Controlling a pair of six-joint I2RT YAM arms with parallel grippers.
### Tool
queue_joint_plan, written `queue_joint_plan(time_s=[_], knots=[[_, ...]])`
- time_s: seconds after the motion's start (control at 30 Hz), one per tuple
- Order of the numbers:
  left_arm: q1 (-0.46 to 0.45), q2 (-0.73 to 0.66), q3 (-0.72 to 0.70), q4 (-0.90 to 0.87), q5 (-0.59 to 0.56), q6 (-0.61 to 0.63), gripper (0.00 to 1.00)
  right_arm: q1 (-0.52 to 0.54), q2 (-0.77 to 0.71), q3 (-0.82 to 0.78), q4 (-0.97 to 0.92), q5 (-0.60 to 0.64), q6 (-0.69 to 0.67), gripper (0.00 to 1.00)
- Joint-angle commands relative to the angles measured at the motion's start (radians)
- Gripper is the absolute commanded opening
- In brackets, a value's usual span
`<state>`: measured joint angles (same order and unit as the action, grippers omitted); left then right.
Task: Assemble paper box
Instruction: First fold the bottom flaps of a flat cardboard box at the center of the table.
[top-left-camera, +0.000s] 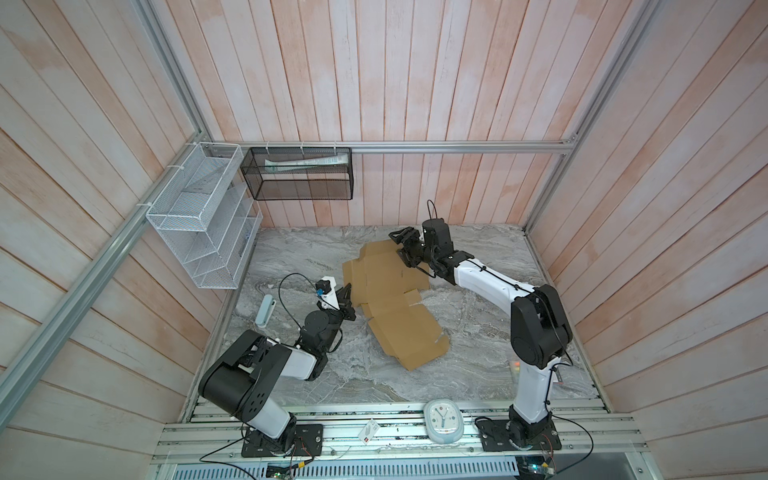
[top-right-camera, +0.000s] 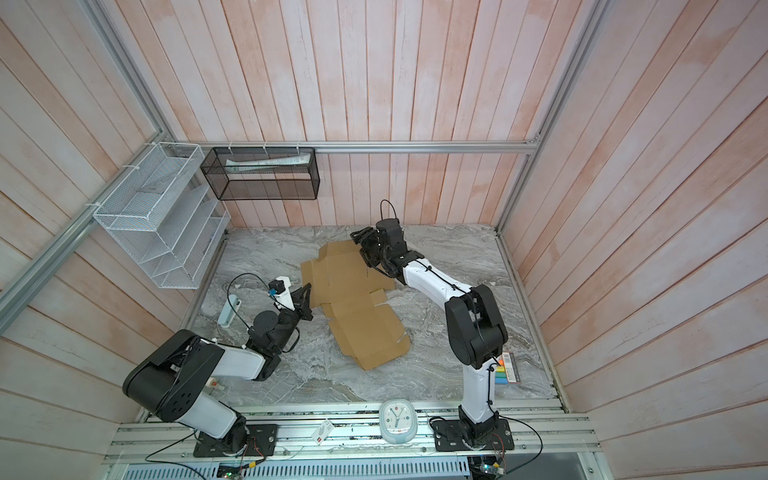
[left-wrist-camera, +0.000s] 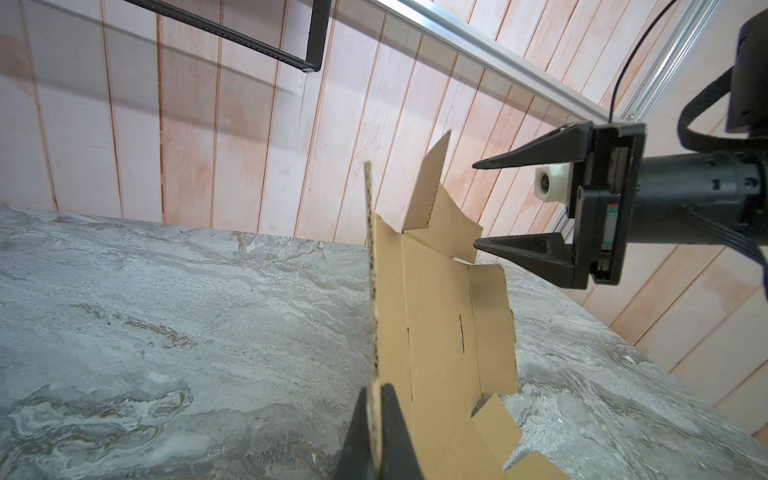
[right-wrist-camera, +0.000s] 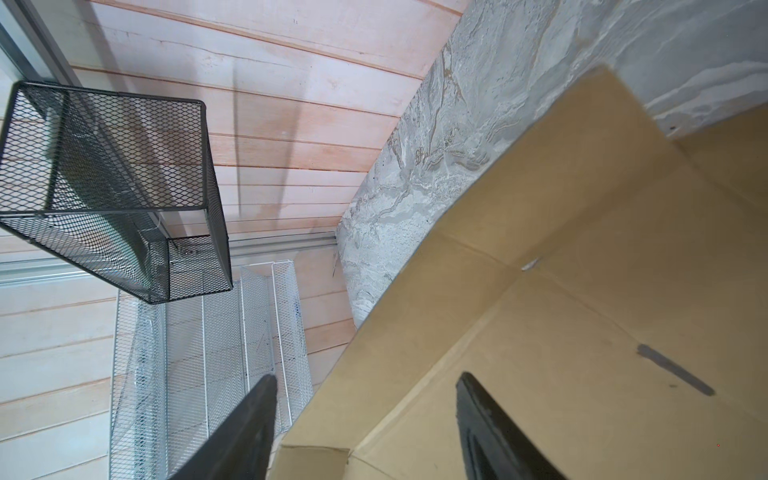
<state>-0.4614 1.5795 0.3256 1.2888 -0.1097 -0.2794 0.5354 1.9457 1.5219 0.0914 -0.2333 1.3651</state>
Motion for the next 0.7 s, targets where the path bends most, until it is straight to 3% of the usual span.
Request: queue_joint_plan(time_s=[0.0,0.67], knots=[[-0.008,0.010,-0.010,0.064,-0.012,0.024,0.00,-0.006,0.003,-0.001,0.014,-0.006,0.018,0.69],[-0.068,0.001,0.015,0.060,-0.034,0.119,0.00,-0.007,0.010,0.009,-0.042,-0.011,0.164,0.66]])
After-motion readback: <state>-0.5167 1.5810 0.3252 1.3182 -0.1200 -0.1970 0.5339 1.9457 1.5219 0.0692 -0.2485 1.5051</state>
